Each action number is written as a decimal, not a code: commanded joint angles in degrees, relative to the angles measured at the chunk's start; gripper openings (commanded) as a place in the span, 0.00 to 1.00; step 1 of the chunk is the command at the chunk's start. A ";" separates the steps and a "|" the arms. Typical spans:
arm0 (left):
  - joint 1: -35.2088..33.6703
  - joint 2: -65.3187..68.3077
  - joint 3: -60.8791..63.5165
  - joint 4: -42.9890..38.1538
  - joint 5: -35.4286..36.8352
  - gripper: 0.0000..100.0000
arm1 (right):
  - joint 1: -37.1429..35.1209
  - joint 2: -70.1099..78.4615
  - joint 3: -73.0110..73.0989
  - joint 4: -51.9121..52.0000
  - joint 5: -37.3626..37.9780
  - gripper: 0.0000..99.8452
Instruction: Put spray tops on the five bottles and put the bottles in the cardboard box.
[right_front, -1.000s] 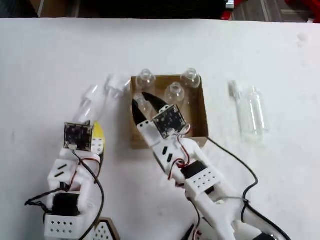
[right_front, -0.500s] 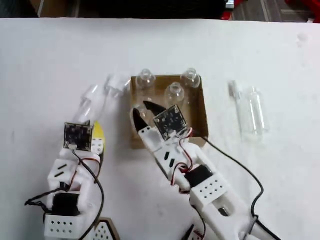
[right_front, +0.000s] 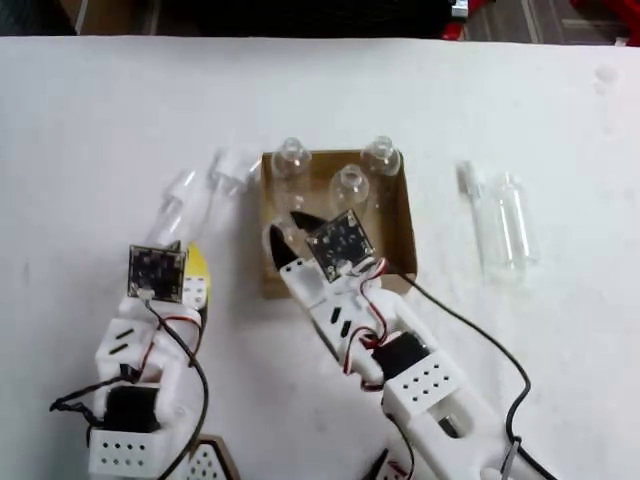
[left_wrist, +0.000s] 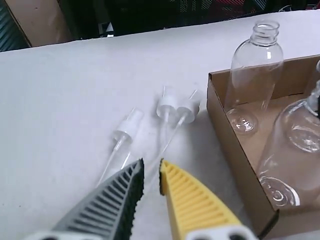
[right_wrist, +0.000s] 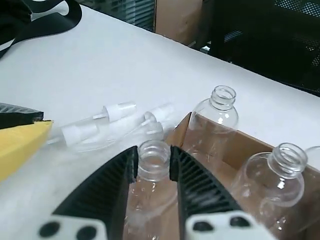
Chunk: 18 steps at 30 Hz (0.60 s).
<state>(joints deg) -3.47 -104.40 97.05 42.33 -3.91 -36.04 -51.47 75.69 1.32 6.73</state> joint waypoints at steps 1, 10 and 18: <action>0.57 -0.48 -0.09 -1.41 -0.44 0.06 | -0.48 -1.10 -0.53 0.22 -0.26 0.01; 0.57 -0.48 -0.09 -1.41 -0.44 0.06 | -0.48 -1.10 -0.44 1.01 -0.26 0.01; 0.57 -0.48 -0.09 -1.41 -0.44 0.06 | -0.57 -1.10 -0.70 1.89 -0.26 0.07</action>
<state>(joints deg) -3.47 -104.40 97.05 42.33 -3.91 -36.04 -51.47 75.69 2.99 6.73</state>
